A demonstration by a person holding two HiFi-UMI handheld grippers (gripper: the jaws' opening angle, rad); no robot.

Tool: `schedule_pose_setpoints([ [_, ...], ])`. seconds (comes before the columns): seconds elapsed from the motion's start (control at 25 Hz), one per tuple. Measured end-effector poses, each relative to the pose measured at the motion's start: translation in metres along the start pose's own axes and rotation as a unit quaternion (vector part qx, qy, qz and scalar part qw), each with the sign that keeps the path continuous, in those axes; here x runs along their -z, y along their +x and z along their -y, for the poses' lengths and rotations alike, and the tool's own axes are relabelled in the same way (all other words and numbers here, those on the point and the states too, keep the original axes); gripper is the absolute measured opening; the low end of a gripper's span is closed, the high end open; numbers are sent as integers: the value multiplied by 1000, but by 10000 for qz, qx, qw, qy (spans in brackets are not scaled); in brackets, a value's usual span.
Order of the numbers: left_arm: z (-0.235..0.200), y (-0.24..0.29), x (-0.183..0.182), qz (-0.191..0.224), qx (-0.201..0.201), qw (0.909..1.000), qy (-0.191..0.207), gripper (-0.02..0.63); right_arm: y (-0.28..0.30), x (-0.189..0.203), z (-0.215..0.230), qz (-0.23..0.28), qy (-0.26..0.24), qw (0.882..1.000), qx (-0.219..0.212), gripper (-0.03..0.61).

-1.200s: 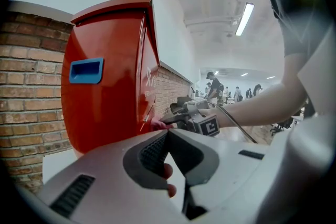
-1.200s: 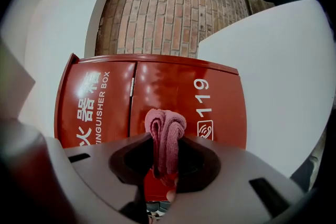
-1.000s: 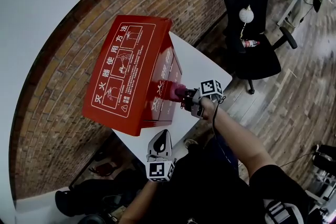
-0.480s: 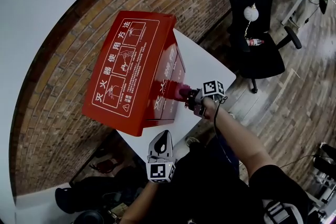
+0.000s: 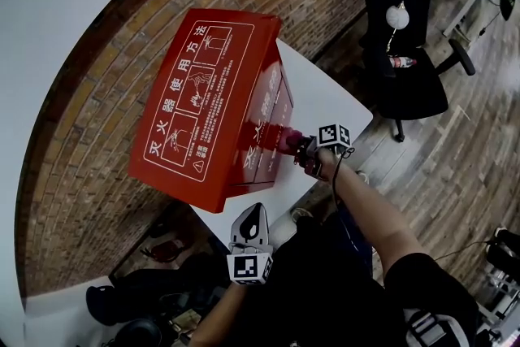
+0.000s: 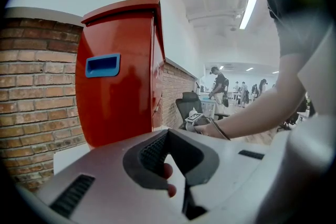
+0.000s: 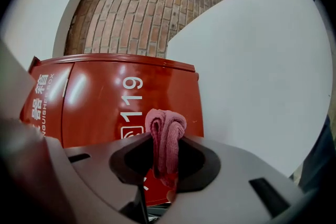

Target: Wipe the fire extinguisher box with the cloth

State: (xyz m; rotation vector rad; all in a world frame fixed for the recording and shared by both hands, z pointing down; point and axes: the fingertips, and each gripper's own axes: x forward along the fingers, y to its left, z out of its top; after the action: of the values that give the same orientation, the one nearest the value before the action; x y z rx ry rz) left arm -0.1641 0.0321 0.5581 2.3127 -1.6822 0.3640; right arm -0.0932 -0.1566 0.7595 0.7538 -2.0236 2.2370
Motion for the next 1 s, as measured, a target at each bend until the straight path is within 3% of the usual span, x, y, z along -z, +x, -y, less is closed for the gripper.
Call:
schedule_pose_setpoints([
  [1.0, -14, -9, 14, -216, -313, 9993, -32, 28, 35, -12, 92, -37, -219, 9917, 1263, 106],
])
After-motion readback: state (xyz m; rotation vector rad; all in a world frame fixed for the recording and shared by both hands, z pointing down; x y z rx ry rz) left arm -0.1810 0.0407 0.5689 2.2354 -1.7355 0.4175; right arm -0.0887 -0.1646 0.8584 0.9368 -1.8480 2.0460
